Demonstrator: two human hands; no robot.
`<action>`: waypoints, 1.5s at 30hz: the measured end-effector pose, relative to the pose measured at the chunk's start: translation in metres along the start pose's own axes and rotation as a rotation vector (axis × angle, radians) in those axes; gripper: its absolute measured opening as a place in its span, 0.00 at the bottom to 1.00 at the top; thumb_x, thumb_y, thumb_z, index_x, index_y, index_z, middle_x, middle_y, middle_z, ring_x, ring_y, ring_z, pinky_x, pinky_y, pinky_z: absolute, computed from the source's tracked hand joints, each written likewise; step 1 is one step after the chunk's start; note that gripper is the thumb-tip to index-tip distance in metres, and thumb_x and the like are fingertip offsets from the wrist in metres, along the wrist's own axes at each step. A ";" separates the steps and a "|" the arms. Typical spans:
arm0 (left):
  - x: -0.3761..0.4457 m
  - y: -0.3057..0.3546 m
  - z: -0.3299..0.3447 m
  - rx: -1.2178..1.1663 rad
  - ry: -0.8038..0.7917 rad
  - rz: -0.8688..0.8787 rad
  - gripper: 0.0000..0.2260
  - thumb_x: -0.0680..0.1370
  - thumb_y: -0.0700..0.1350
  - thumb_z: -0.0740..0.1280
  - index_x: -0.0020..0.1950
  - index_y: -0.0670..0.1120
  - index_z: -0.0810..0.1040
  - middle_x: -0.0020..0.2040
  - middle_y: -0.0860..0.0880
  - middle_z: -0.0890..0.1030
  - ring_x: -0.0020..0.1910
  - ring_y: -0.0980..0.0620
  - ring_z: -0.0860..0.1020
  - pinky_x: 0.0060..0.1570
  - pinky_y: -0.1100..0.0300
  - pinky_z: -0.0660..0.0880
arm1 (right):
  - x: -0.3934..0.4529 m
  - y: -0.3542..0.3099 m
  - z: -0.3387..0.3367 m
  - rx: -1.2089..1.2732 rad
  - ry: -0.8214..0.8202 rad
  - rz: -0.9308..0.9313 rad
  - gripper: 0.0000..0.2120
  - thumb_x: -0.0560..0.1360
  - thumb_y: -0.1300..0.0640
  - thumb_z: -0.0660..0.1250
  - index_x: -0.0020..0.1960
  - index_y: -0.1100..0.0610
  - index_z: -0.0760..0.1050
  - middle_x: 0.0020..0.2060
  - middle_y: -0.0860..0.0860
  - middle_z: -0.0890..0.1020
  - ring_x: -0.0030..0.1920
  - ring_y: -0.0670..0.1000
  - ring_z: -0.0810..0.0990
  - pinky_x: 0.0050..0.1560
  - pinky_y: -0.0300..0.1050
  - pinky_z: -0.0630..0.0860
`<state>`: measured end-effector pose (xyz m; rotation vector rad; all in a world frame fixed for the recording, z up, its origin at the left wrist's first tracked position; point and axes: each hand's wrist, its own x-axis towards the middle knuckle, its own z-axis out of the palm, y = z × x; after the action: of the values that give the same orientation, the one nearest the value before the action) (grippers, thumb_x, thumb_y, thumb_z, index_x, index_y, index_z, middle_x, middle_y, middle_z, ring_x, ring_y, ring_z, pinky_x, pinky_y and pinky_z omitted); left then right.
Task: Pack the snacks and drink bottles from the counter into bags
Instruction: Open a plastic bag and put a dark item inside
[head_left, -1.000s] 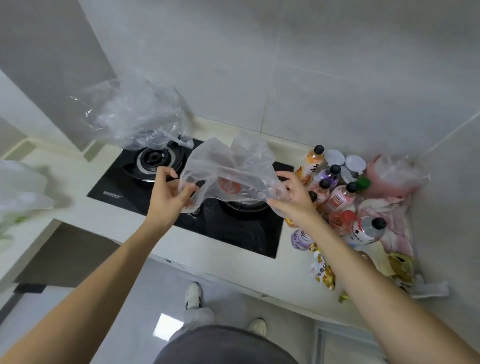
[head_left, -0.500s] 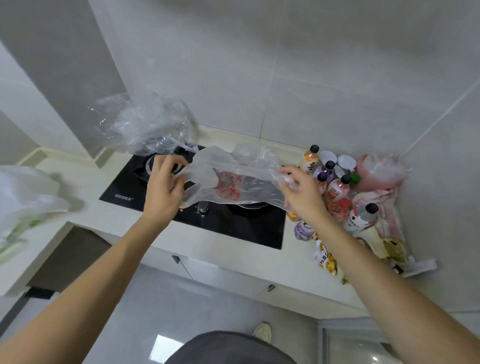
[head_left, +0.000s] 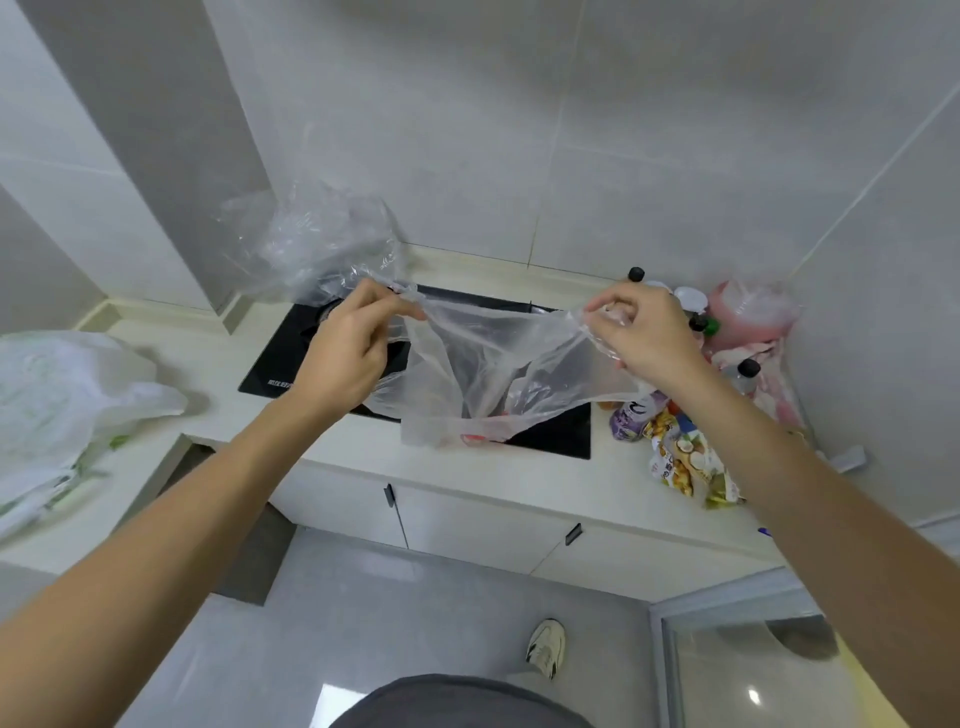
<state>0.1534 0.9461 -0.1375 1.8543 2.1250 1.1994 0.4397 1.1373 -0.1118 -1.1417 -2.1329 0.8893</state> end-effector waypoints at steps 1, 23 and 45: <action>0.002 -0.001 0.000 0.034 -0.008 -0.009 0.24 0.77 0.28 0.56 0.62 0.49 0.82 0.53 0.52 0.74 0.48 0.49 0.75 0.47 0.50 0.75 | 0.000 -0.001 0.003 -0.001 0.006 -0.006 0.03 0.78 0.56 0.73 0.51 0.53 0.84 0.36 0.49 0.74 0.26 0.43 0.75 0.25 0.45 0.77; 0.091 -0.028 0.112 0.780 -0.194 -0.092 0.24 0.73 0.62 0.73 0.59 0.45 0.81 0.67 0.43 0.70 0.64 0.39 0.71 0.51 0.41 0.79 | 0.093 0.108 0.040 -0.469 -0.250 -0.403 0.14 0.76 0.72 0.67 0.48 0.53 0.80 0.55 0.48 0.72 0.57 0.51 0.71 0.45 0.55 0.78; 0.142 -0.119 0.214 0.775 -0.776 0.028 0.21 0.82 0.58 0.62 0.75 0.60 0.68 0.73 0.43 0.66 0.74 0.40 0.61 0.75 0.35 0.56 | 0.123 0.138 0.103 -0.464 -0.353 -0.251 0.15 0.80 0.66 0.66 0.64 0.55 0.82 0.54 0.46 0.72 0.56 0.46 0.69 0.58 0.46 0.75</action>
<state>0.1319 1.1798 -0.2956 2.0682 2.1578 -0.4367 0.3735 1.2710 -0.2621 -0.9389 -2.8022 0.5200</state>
